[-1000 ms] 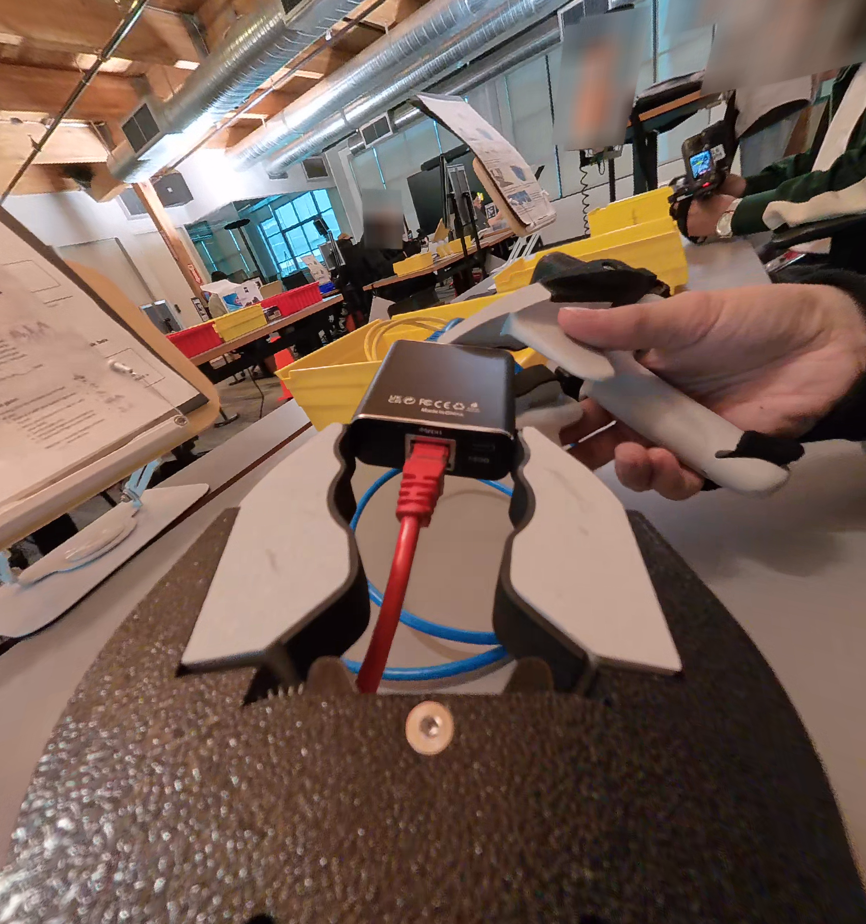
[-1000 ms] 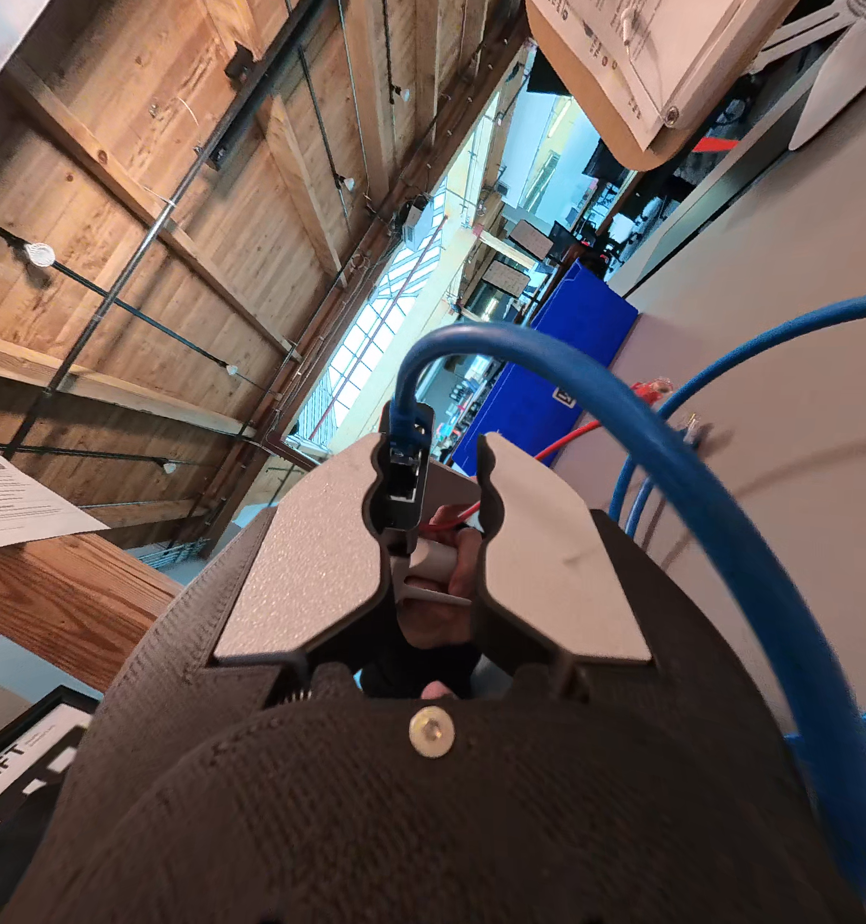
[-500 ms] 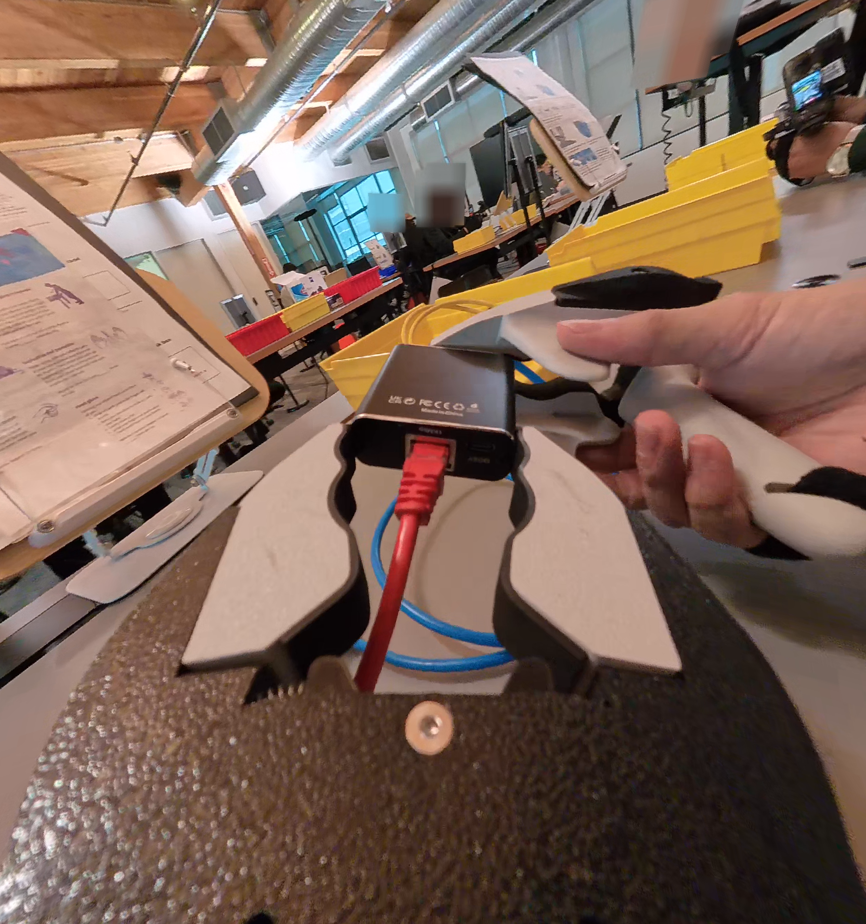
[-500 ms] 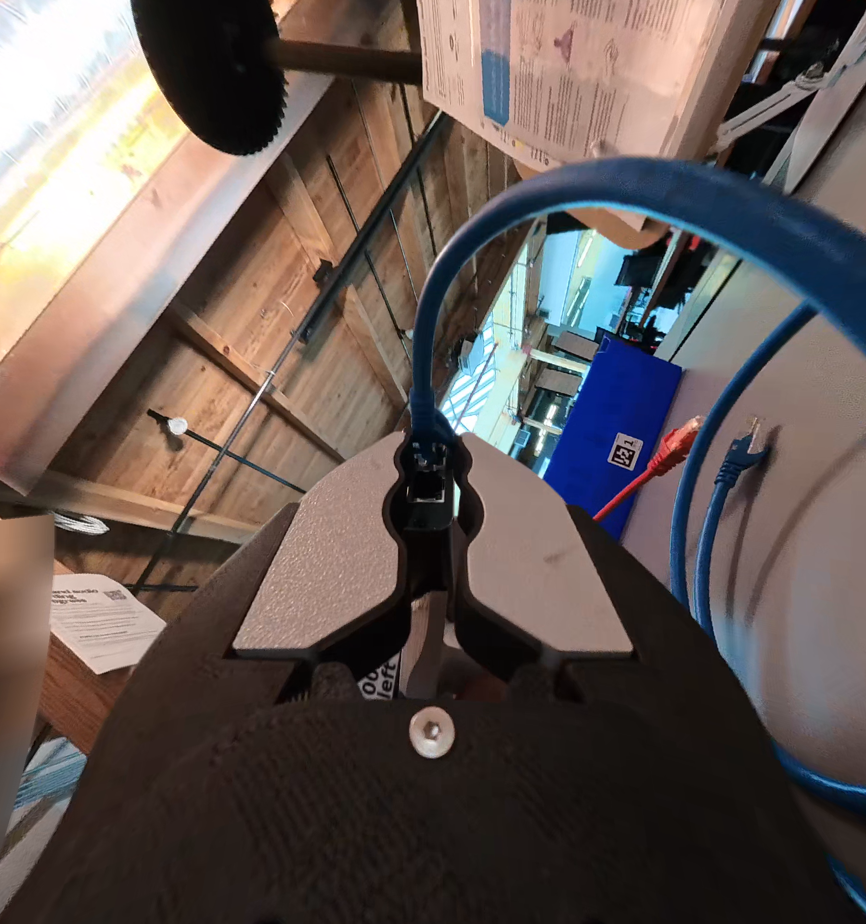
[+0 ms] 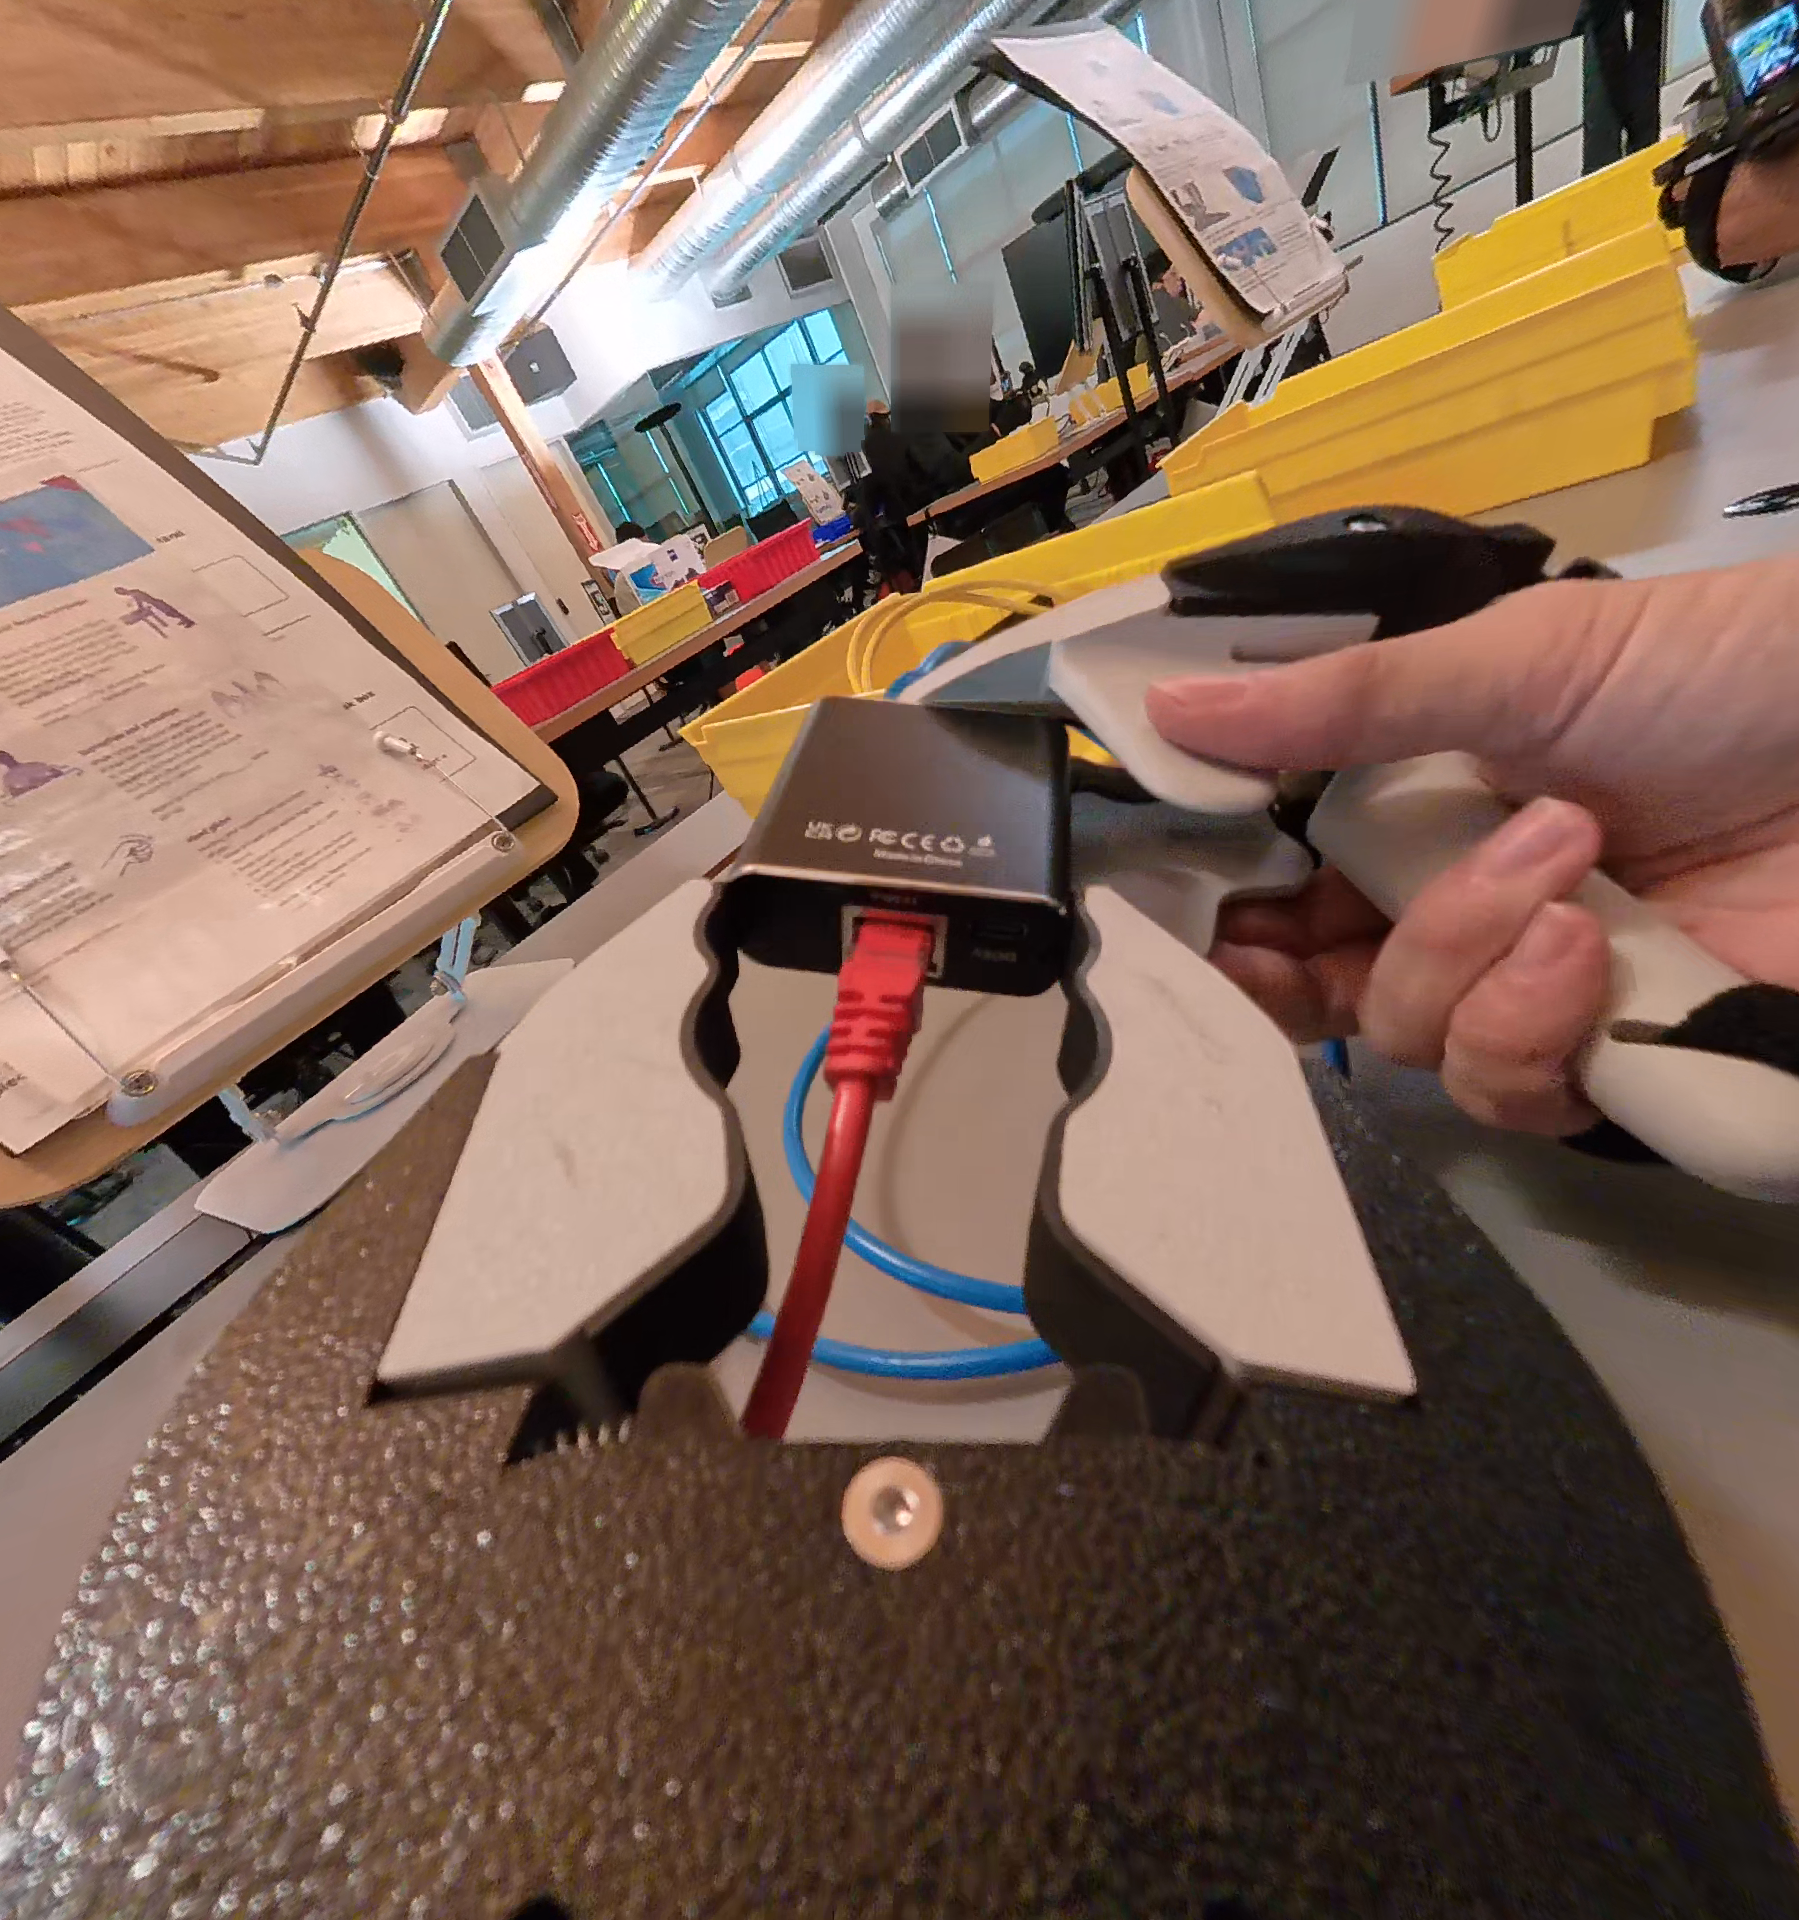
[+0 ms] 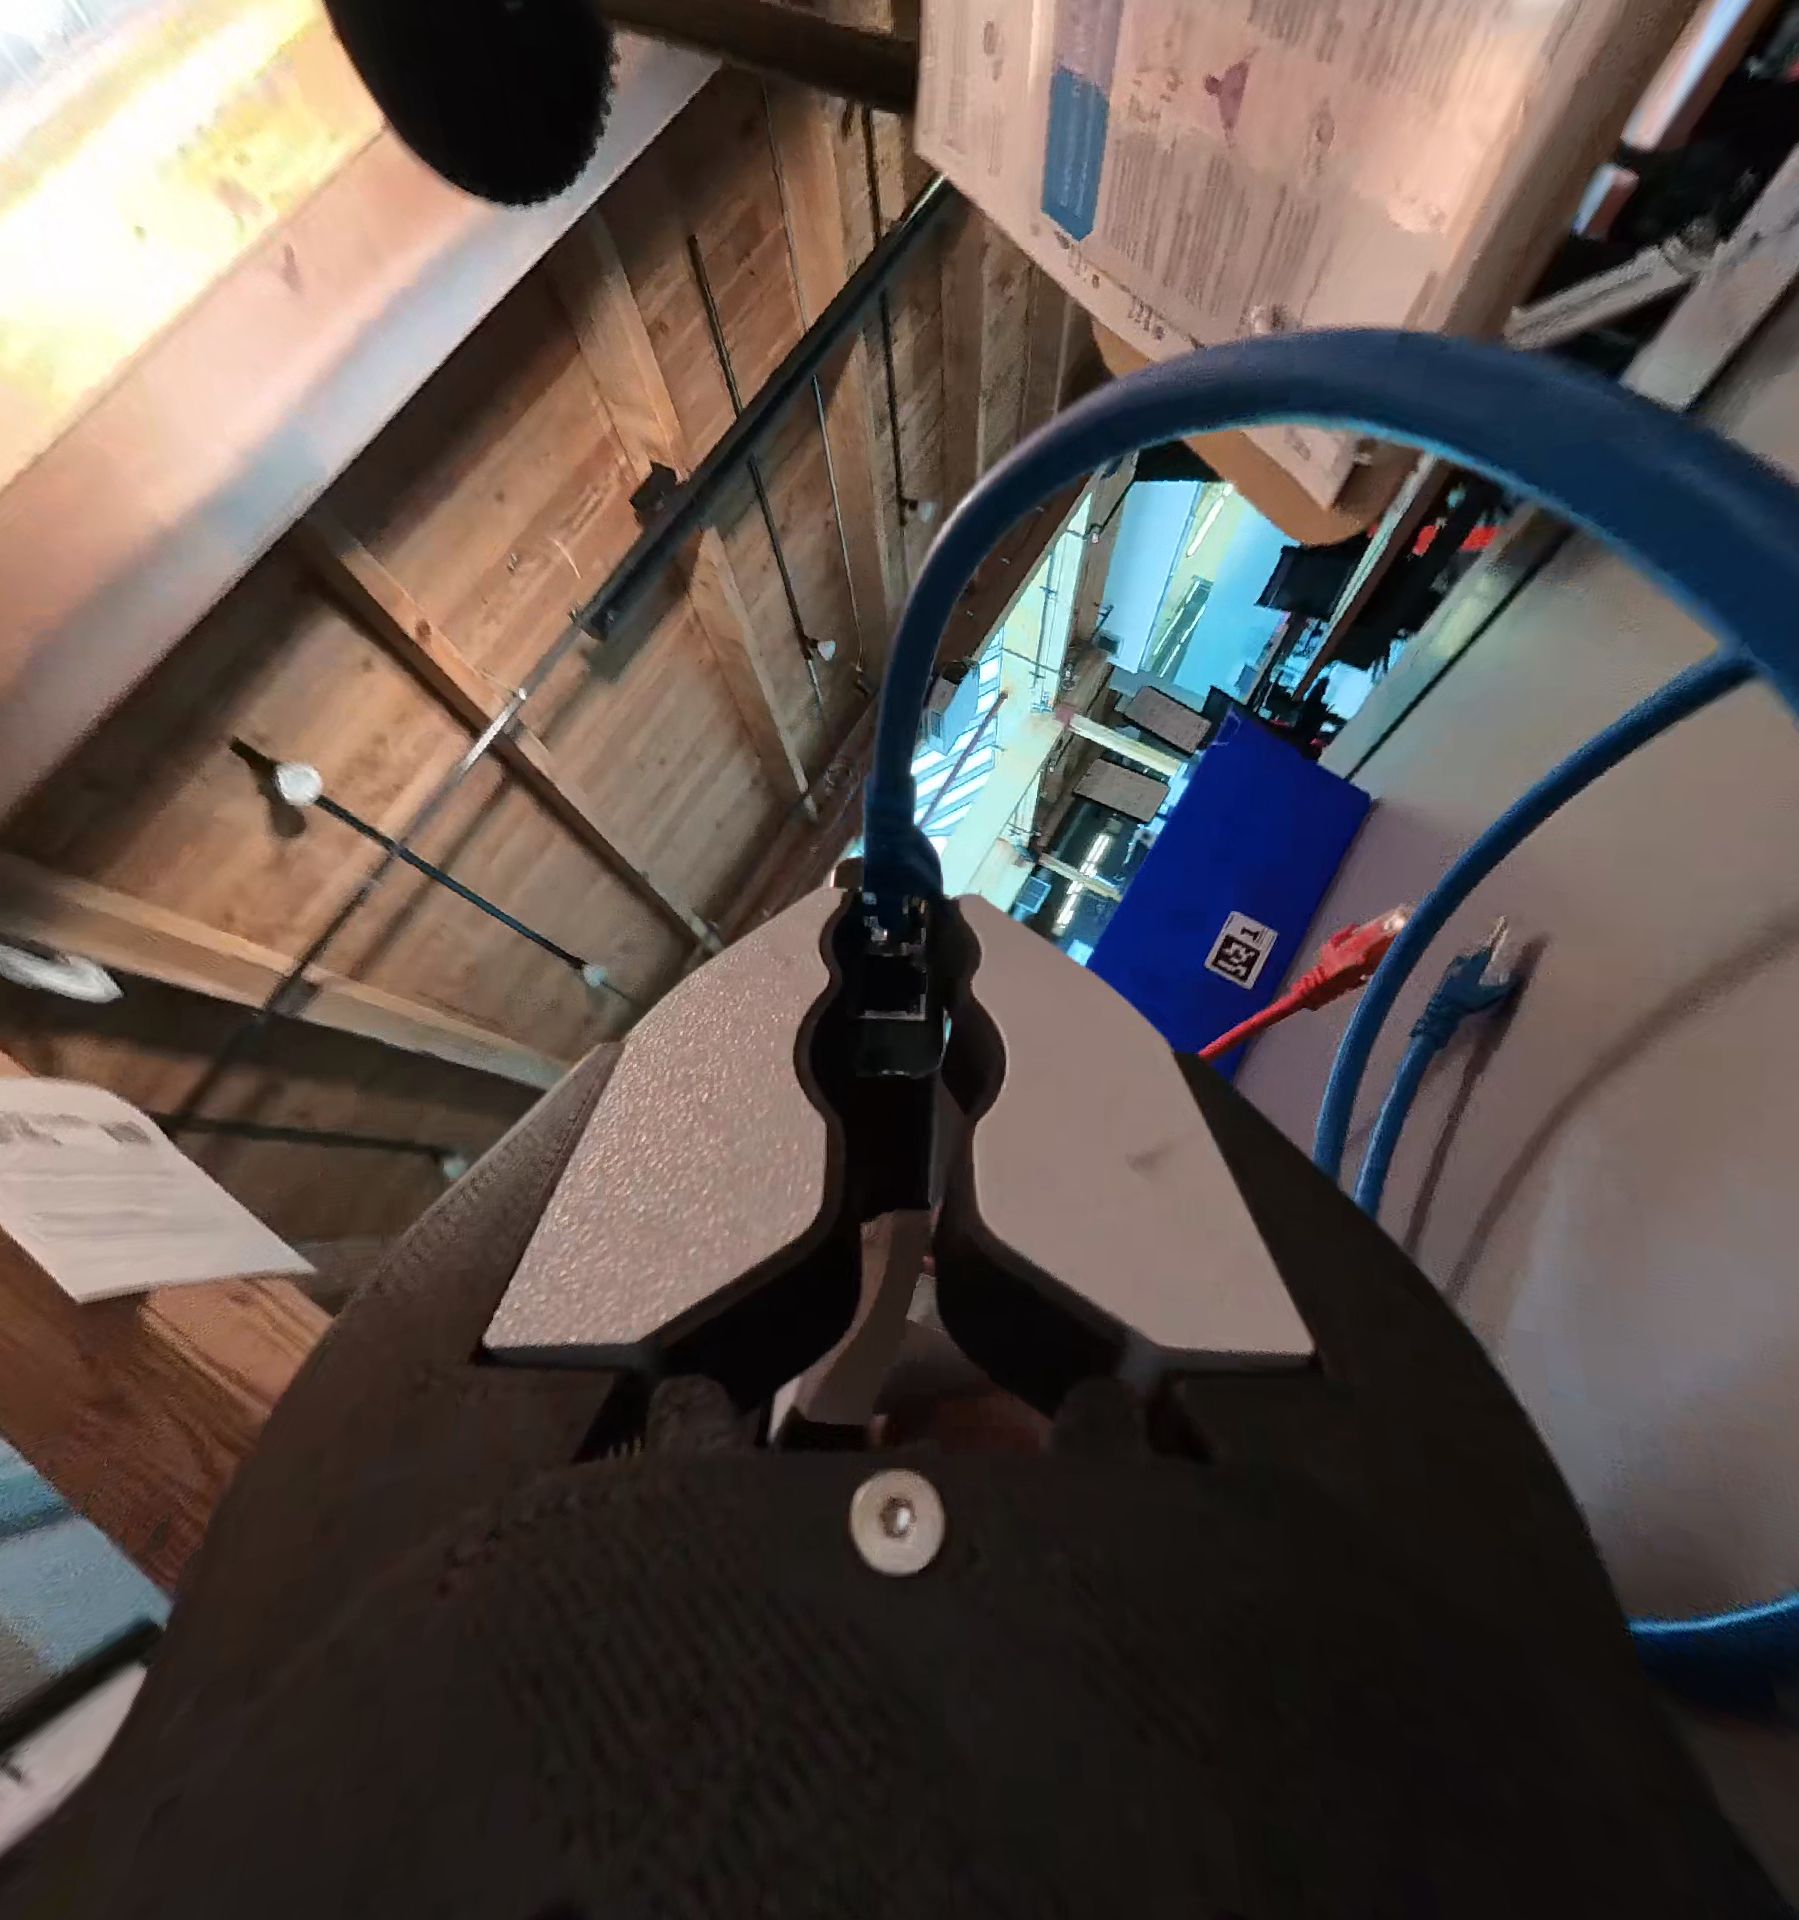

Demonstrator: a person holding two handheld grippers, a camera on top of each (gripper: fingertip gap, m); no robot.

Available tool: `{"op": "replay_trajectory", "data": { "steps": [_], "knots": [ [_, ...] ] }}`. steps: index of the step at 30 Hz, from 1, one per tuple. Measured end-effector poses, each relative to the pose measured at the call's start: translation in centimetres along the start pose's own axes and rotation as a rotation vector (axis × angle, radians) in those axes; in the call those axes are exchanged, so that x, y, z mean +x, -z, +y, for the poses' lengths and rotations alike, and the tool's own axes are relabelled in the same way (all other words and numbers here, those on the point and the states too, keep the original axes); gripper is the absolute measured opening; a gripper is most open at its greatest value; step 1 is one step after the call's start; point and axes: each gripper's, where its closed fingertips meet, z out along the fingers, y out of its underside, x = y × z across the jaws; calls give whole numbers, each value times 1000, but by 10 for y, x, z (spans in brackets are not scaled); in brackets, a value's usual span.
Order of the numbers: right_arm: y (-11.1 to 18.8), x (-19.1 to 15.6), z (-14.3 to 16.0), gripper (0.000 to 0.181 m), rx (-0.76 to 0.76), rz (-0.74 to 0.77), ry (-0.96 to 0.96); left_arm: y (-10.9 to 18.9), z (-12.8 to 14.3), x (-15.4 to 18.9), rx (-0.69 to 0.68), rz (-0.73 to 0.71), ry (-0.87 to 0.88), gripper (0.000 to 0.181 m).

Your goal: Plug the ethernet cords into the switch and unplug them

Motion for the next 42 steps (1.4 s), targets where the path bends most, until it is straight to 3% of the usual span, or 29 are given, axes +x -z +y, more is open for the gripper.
{"op": "replay_trajectory", "data": {
  "steps": [7, 12, 18, 25, 42],
  "knots": [
    [0, -5, 1, 10, -43, -67, 116, 1, -6, 1, 37, -21, -43, 59],
    [-12, -14, 1, 10, -97, -107, 196, 4, -12, -6, 54, -116, -94, 59],
    [-23, -20, 5, 12, -143, -132, 155, 8, -11, -18, 75, -153, -67, 59],
    [-23, -15, 3, 12, -94, -90, 94, 8, -9, -18, 65, -142, -48, 59],
    [-28, -22, 4, 12, -102, -106, 242, 4, -8, -21, 47, -184, -70, 59]
  ]
}}
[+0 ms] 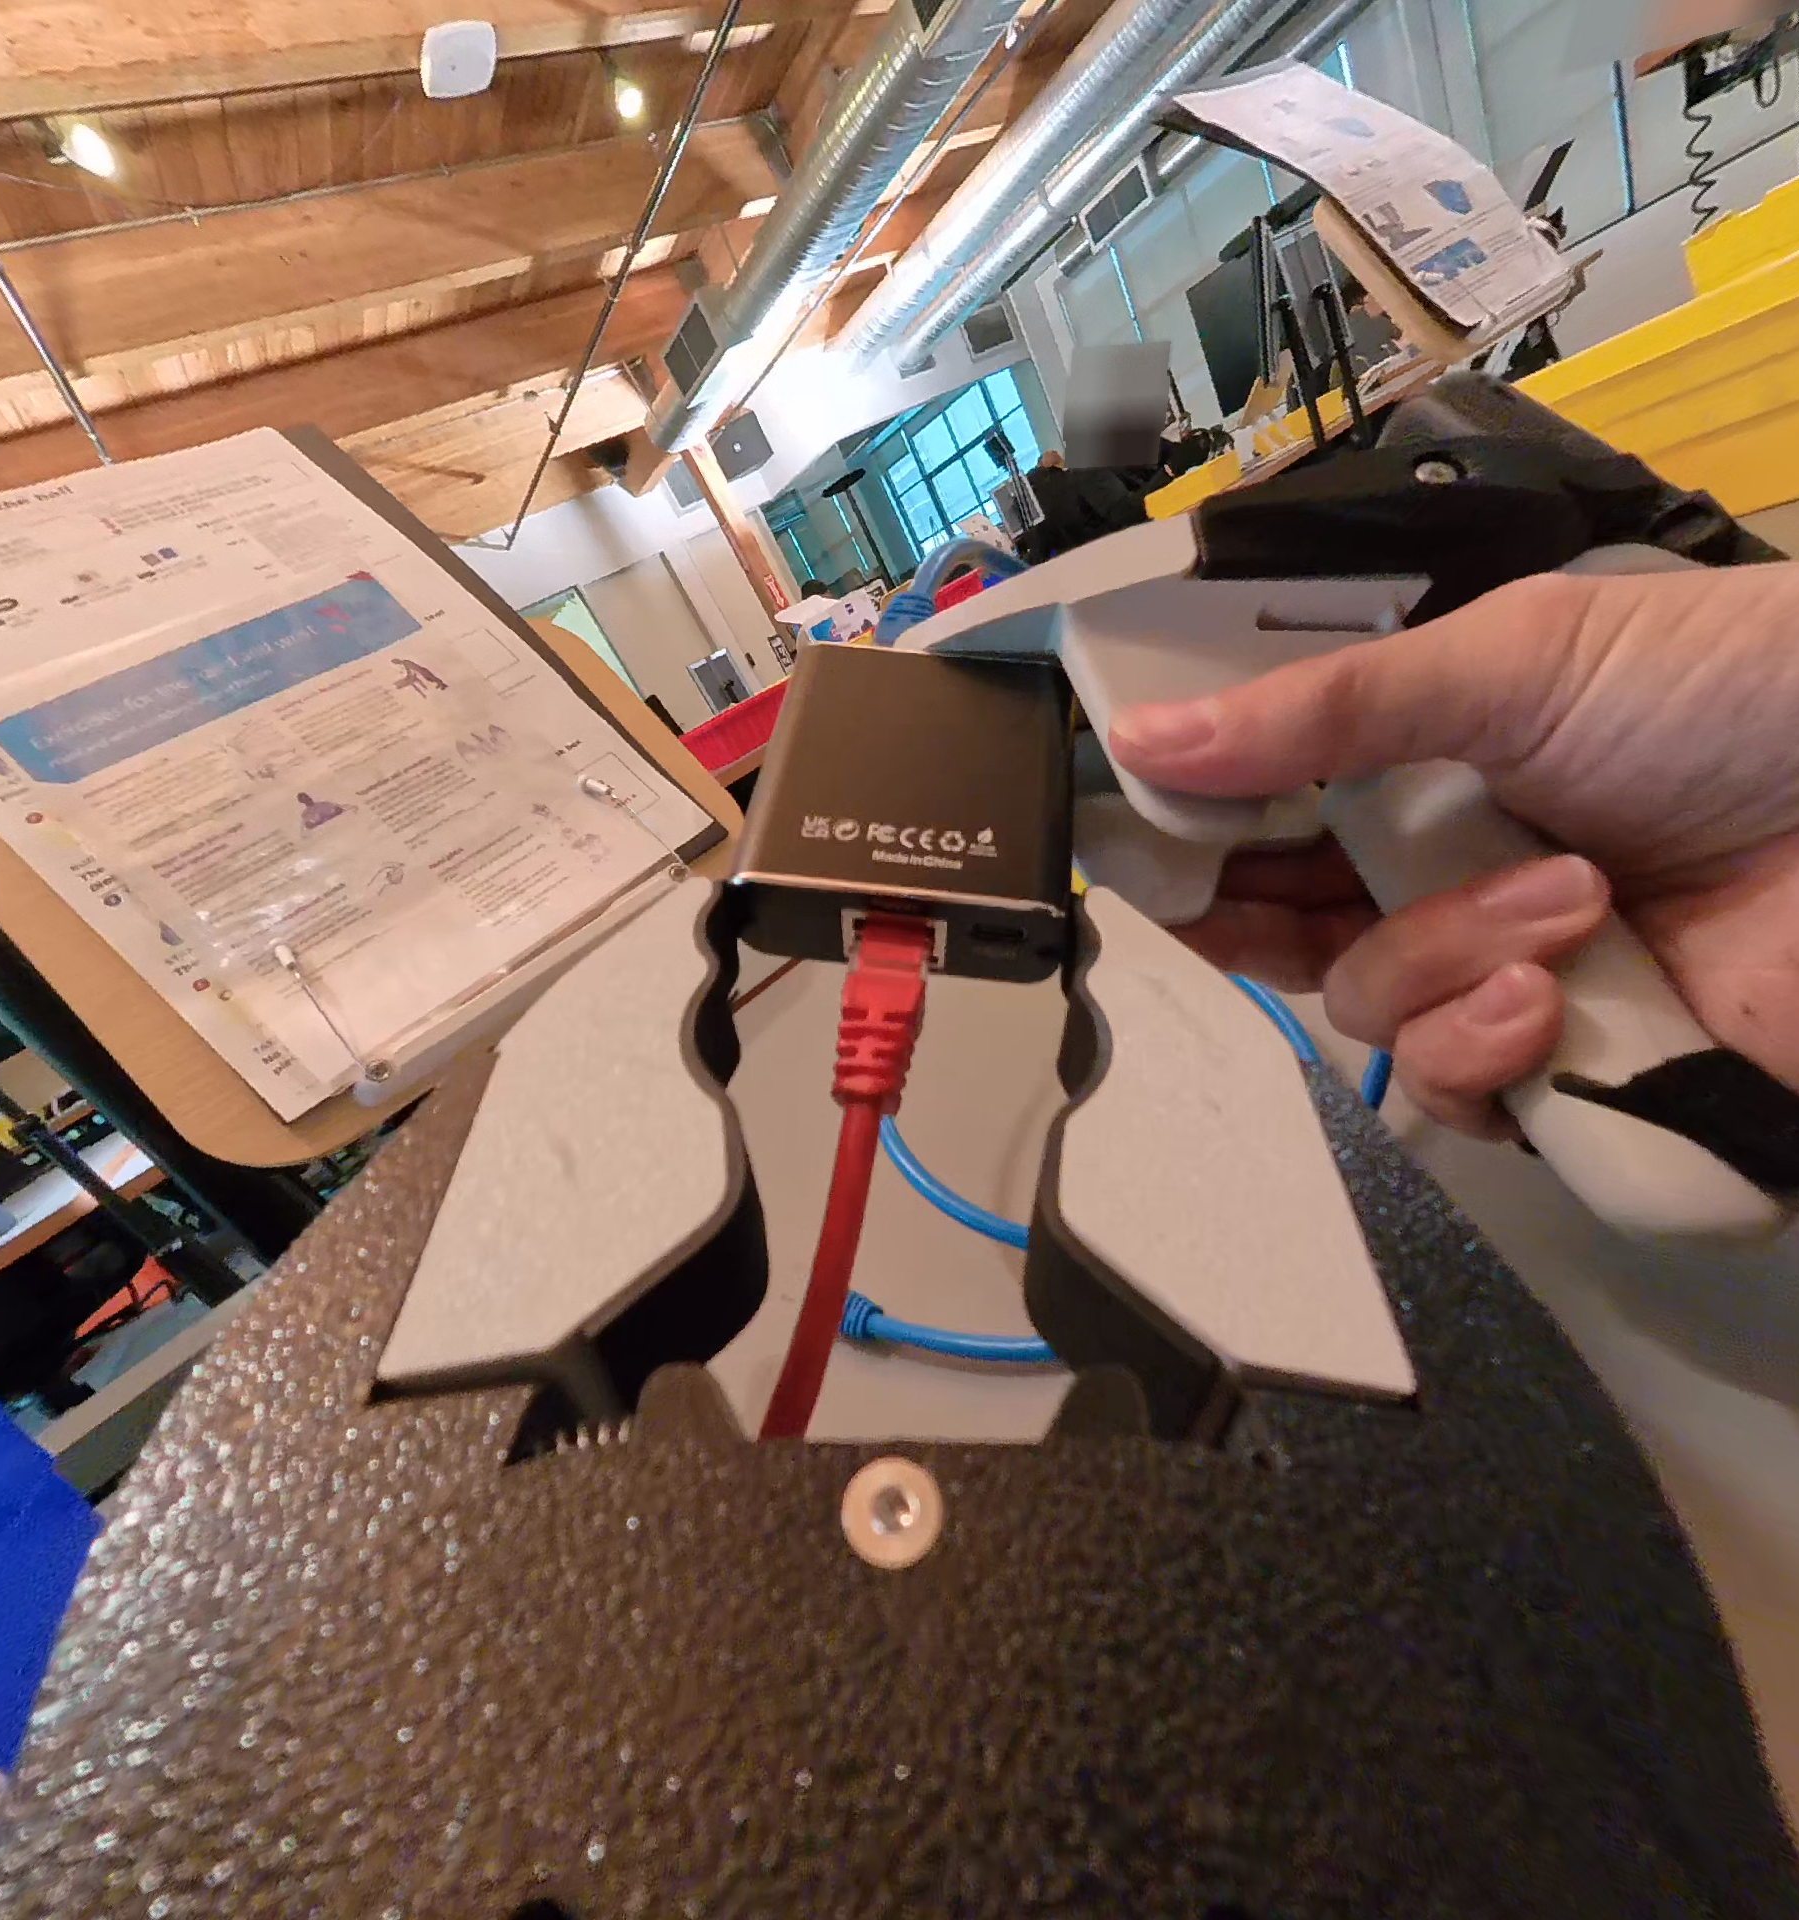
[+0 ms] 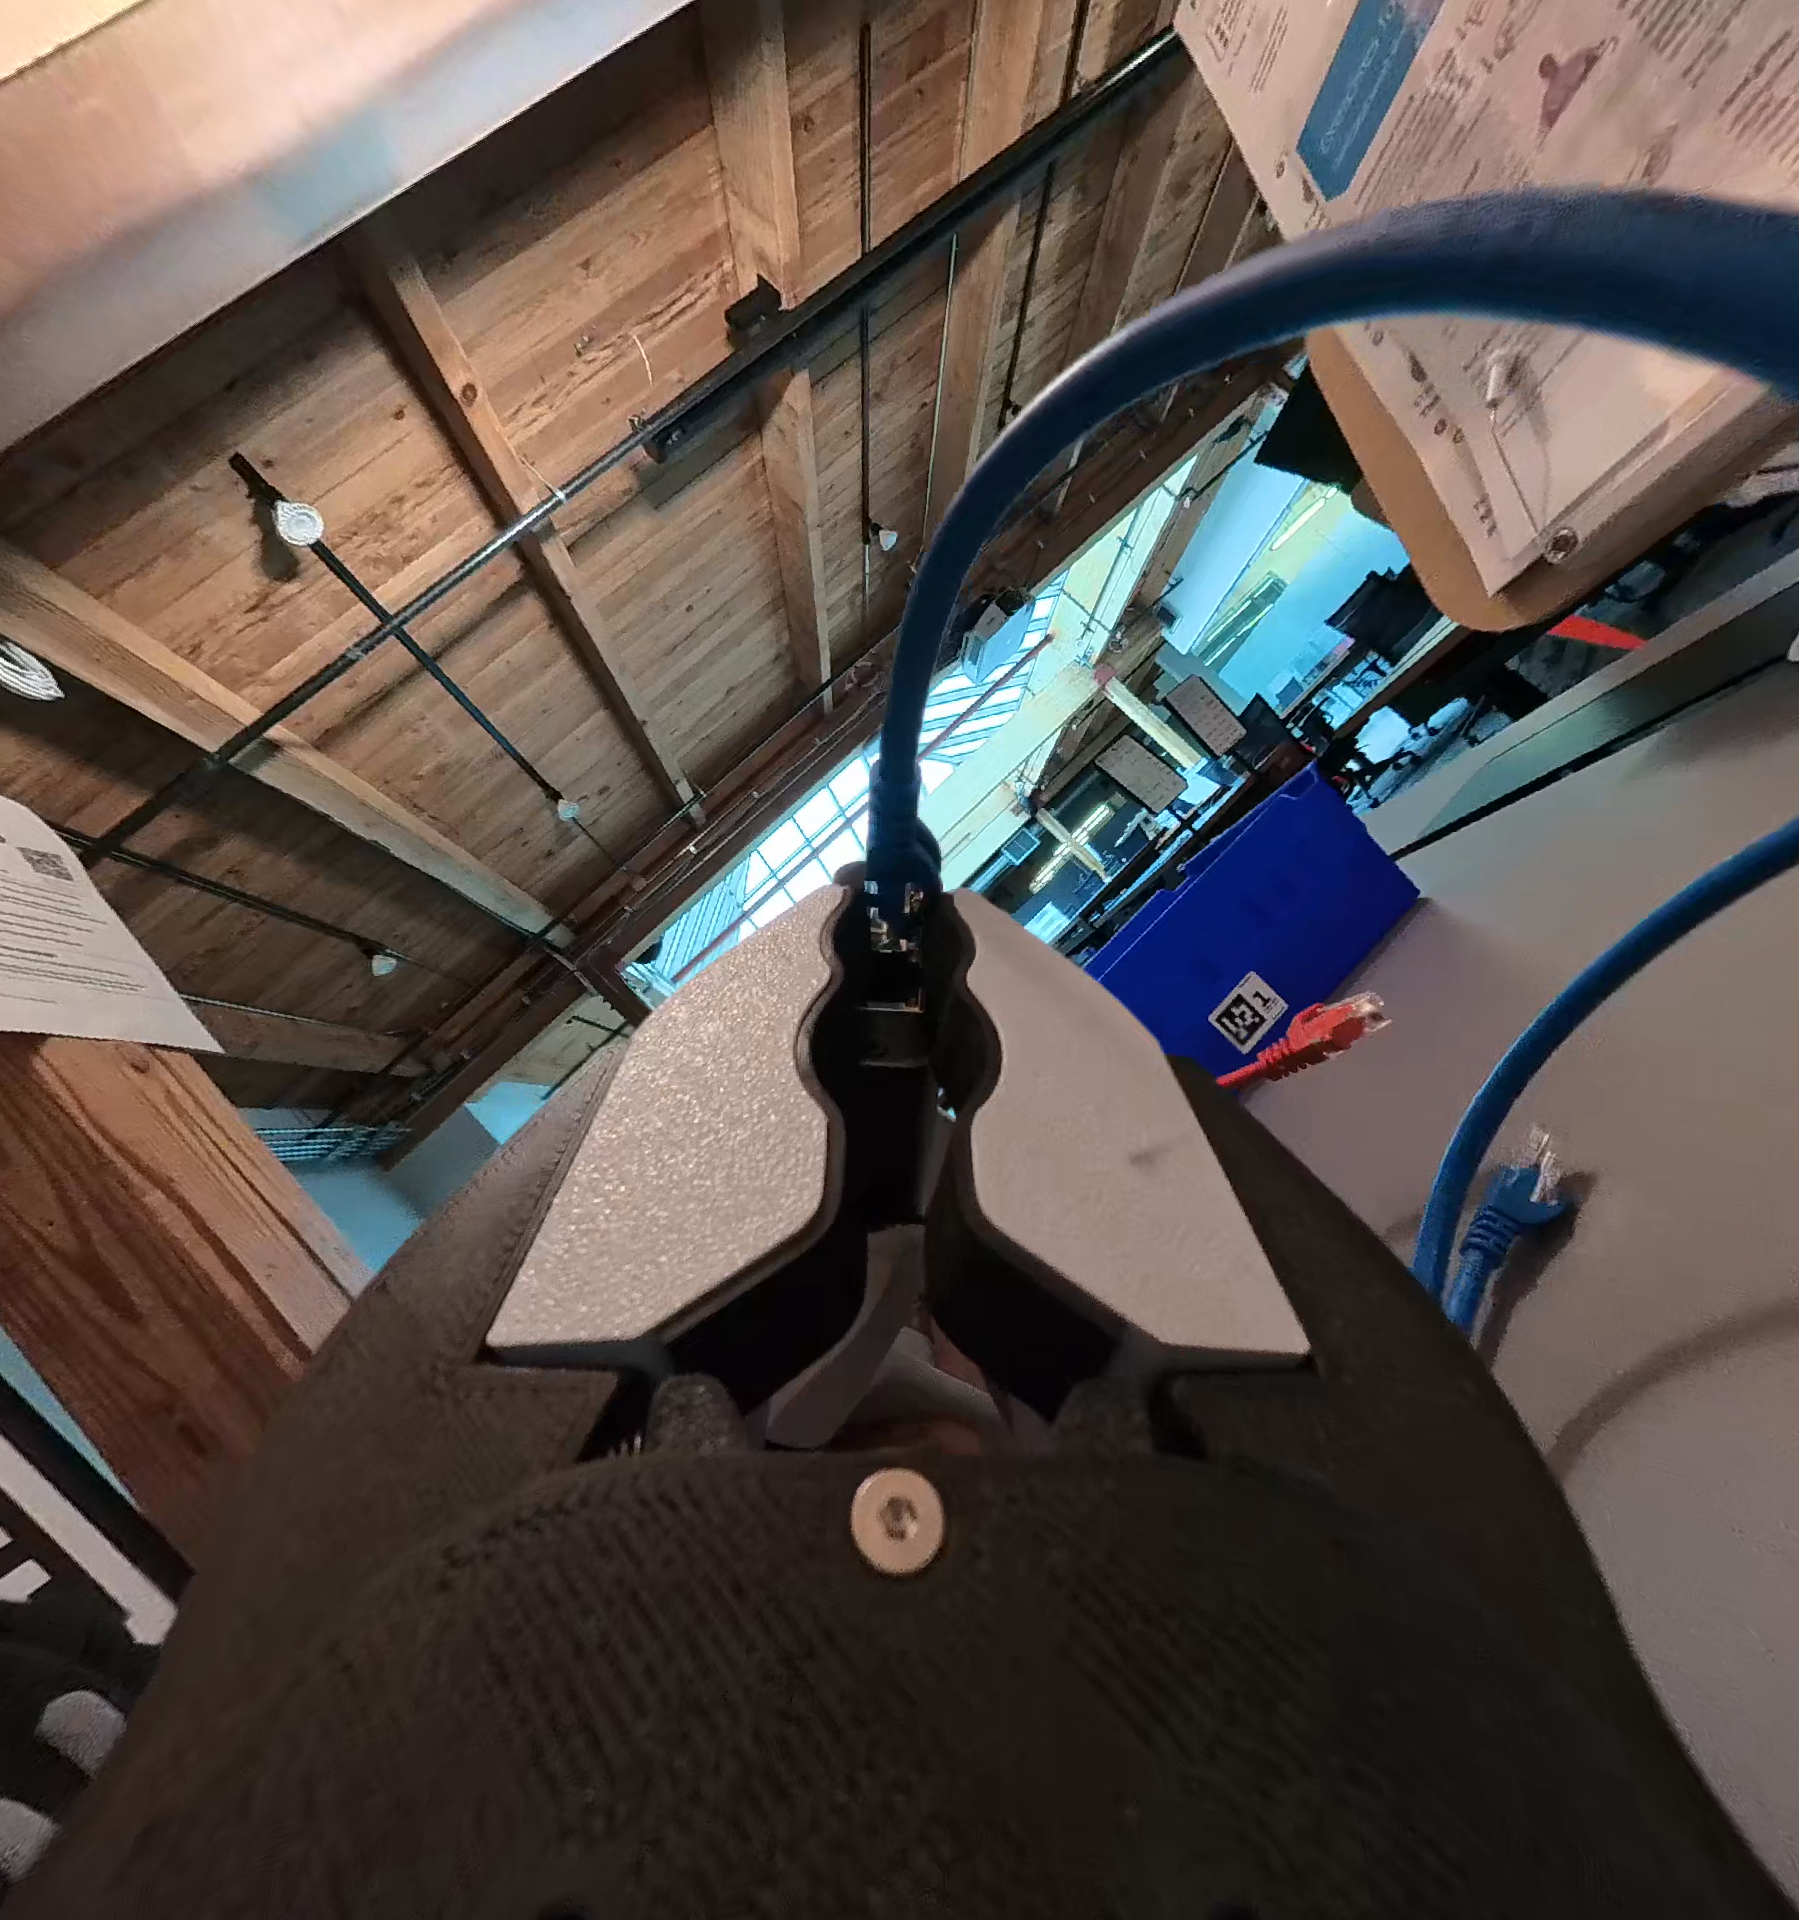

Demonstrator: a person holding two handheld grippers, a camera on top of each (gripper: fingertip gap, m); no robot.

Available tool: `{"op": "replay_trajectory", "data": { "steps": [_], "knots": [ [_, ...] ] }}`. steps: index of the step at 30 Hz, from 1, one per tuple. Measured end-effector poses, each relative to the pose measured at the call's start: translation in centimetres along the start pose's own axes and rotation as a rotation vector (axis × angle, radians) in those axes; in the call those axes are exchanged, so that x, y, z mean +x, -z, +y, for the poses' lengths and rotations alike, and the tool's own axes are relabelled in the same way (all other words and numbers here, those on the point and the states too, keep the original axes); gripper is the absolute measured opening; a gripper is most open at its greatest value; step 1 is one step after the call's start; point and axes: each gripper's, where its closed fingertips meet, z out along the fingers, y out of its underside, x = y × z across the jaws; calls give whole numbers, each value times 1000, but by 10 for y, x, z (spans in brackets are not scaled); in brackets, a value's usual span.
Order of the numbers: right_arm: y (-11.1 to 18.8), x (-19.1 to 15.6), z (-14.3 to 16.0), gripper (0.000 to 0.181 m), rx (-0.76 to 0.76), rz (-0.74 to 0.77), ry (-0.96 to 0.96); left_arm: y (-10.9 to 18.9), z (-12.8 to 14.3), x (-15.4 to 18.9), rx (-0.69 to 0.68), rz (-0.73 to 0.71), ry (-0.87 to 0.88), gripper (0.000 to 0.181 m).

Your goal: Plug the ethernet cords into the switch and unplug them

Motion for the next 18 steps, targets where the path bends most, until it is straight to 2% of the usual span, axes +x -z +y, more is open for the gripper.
{"op": "replay_trajectory", "data": {
  "steps": [4, 9, 12, 14, 18],
  "knots": [
    [-4, 5, 1, 11, 10, 12, -1, 0, 4, -3, -11, -6, 57, 59],
    [-10, 4, 2, 11, 27, -25, -68, 1, 3, -9, -34, -79, -38, 59],
    [-14, 8, 3, 11, 26, -9, -101, 1, 6, -12, -40, -79, -6, 59],
    [-16, 3, 5, 11, -26, -49, -175, 5, 4, -15, -10, -89, -23, 59],
    [-16, 6, 4, 11, -9, -8, -185, 5, 5, -15, -7, -71, -7, 59]
  ]
}}
